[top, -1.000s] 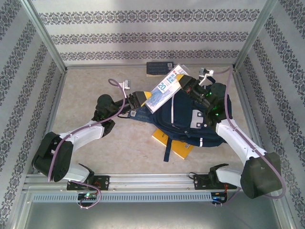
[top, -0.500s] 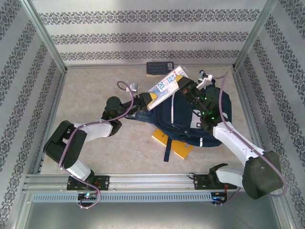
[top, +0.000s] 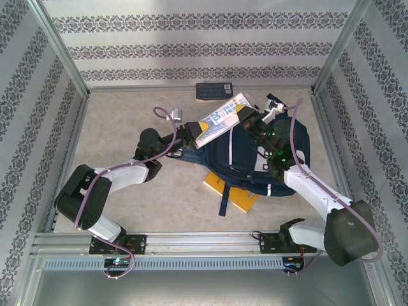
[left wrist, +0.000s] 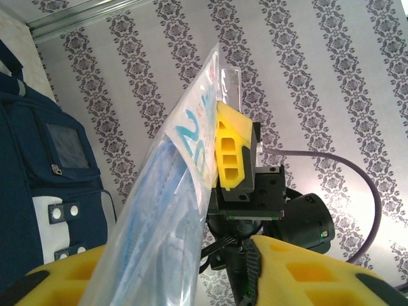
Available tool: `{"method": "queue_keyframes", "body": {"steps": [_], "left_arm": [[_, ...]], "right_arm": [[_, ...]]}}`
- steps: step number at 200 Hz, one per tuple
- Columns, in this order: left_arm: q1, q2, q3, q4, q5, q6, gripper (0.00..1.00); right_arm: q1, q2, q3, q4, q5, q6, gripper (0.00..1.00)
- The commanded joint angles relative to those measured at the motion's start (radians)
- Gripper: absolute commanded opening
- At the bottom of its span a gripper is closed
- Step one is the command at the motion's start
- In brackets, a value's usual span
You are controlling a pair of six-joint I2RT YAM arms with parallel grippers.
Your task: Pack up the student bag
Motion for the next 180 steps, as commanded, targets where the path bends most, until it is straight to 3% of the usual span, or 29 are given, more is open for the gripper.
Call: {"method": "queue_keyframes", "body": {"steps": [1,72,98,125,147,180], "left_arm": [[-0.003,-0.023,0.016,0.033,0.004,0.019,0.39],[-0.002,-0.032,0.003,0.023,0.003,0.036,0.21],[-0.001,-0.045,0.009,0.014,0.003,0.046,0.05],[0.028,-0.12,-0.006,-0.062,-0.004,0.084,0.01],[0.07,-0.273,-0.029,-0.298,-0.019,0.198,0.0],[0.084,-0.551,0.053,-1.014,-0.225,0.552,0.0]], "right_arm": [[-0.011,-0.025,-0.009,0.025,0.03,-0.029,0.0],[-0.015,-0.04,-0.011,-0.005,0.044,-0.043,0.0],[-0.005,-0.042,0.014,-0.075,0.036,-0.077,0.0],[0.014,-0.096,0.05,-0.29,0.074,-0.176,0.44],[0.018,-0.137,0.061,-0.475,0.089,-0.262,0.6],[0.022,-0.107,0.119,-0.728,0.108,-0.398,0.63]]}}
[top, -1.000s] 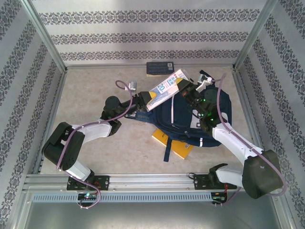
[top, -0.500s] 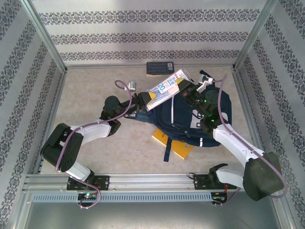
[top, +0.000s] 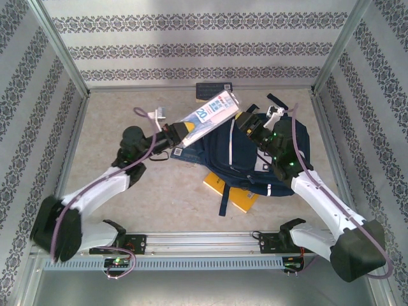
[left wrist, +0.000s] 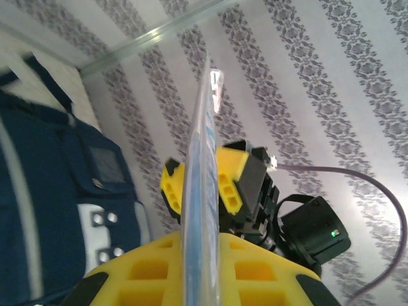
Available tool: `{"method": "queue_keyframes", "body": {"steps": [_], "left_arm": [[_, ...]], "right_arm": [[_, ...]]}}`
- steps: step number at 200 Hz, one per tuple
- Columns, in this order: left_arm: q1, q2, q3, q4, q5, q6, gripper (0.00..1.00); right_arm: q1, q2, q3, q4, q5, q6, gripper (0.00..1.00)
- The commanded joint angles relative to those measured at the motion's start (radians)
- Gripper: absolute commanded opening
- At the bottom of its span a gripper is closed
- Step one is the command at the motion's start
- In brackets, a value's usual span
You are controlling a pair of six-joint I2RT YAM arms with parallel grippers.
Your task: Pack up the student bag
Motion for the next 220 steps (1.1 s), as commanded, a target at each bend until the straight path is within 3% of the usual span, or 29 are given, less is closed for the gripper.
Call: {"method": "queue_keyframes", "body": {"steps": [1,26,55,111,151,220], "left_arm": [[0.01,-0.173,0.073,-0.507,-0.165,0.305,0.0],[0.019,-0.268,0.139,-0.778,-0.267,0.43,0.0],[0.019,-0.274,0.18,-0.946,-0.29,0.541,0.0],[0.022,-0.319,0.134,-0.912,-0.264,0.667,0.0],[0.026,-0.291,0.143,-0.95,-0.281,0.685,0.0],[0.03,-0.279,0.148,-0.967,-0.274,0.685,0.0]], "right_arm": [[0.008,0.036,0.072,-0.275,0.036,-0.156,0.63],[0.007,0.187,0.192,-0.45,-0.043,-0.212,0.56],[0.012,0.385,0.351,-0.607,-0.104,-0.286,0.48],[-0.006,0.631,0.536,-0.693,-0.145,-0.301,0.44],[-0.008,0.672,0.544,-0.689,-0.134,-0.305,0.42],[-0.054,0.587,0.487,-0.677,-0.132,-0.336,0.43]]}}
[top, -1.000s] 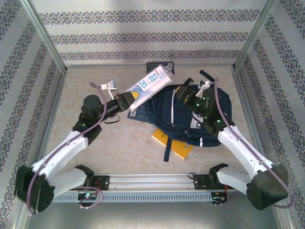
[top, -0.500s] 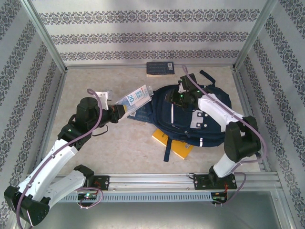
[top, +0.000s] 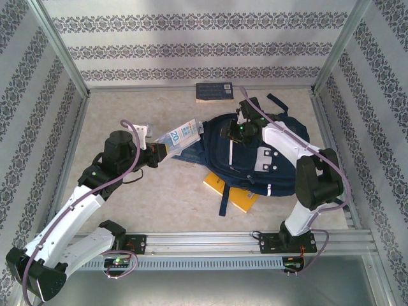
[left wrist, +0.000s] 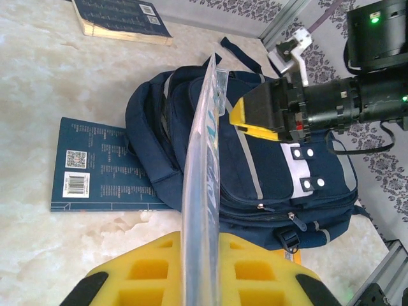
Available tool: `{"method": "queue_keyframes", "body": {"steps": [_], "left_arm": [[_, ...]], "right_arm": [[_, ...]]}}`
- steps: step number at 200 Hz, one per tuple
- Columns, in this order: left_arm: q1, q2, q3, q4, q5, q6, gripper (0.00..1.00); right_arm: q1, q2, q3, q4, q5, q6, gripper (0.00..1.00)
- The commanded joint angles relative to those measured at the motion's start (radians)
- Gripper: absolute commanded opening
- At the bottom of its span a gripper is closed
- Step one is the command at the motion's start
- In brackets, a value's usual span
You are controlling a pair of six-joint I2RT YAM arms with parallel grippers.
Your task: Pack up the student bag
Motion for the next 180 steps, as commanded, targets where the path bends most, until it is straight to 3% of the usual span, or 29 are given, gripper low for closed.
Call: {"method": "queue_keyframes", "body": {"steps": [1,100,135,163,180], "left_arm": [[0.015,0.001,0.013,-0.008,0.0,0.023,0.0],[0.017,-0.001,0.01,-0.007,0.015,0.027,0.0],[0.017,0.0,0.01,-0.006,0.017,0.029,0.0],[0.018,-0.001,0.009,-0.004,0.021,0.029,0.0],[0.021,0.0,0.008,-0.002,0.02,0.029,0.0]], "right_arm": [[-0.034,-0.054,-0.028,-0.012,-0.003,-0.023,0.43],[-0.031,0.07,-0.001,0.023,-0.116,-0.023,0.39],[-0.017,0.108,0.019,0.052,-0.159,-0.015,0.2],[0.001,0.134,0.044,0.026,-0.142,-0.036,0.16],[0.003,0.14,0.056,-0.001,-0.128,-0.053,0.0]]}}
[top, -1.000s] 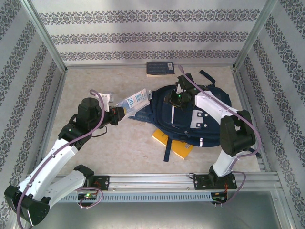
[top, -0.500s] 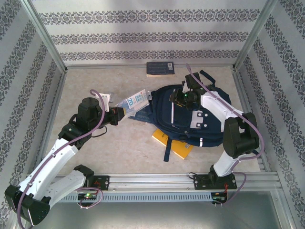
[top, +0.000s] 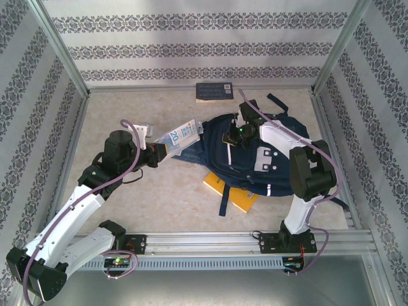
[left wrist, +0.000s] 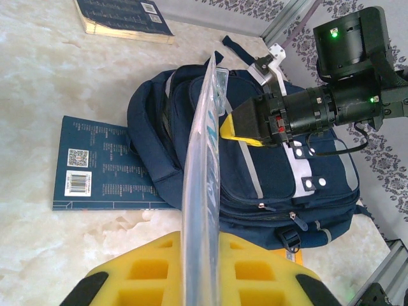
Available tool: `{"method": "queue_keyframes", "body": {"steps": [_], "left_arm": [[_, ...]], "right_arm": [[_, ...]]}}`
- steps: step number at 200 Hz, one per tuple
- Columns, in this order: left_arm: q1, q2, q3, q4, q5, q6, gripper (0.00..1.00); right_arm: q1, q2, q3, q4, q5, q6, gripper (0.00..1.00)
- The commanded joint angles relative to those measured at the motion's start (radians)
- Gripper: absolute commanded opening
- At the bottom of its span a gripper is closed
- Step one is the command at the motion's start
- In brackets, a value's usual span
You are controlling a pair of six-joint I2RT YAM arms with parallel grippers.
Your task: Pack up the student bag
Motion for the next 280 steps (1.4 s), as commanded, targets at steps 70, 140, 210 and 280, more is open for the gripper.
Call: {"method": "queue_keyframes", "body": {"steps": [70,140,210,280], "left_arm": [[0.033,0.054,0.019,0.005,0.059,-0.018,0.0],[0.033,0.151,0.087,0.045,0.197,-0.19,0.0],[0.035,0.274,0.179,0.023,0.201,-0.174,0.0],[0.019,0.616,0.266,0.247,0.5,-0.34,0.0]], "right_arm": [[-0.056,-0.179,0.066,-0.002,-0.283,-0.067,0.0],[-0.177,-0.363,0.122,-0.106,-0.502,-0.089,0.0],[-0.283,-0.491,-0.015,0.118,-0.673,0.01,0.0],[-0.304,-0.505,-0.006,0.13,-0.725,-0.013,0.0]]}}
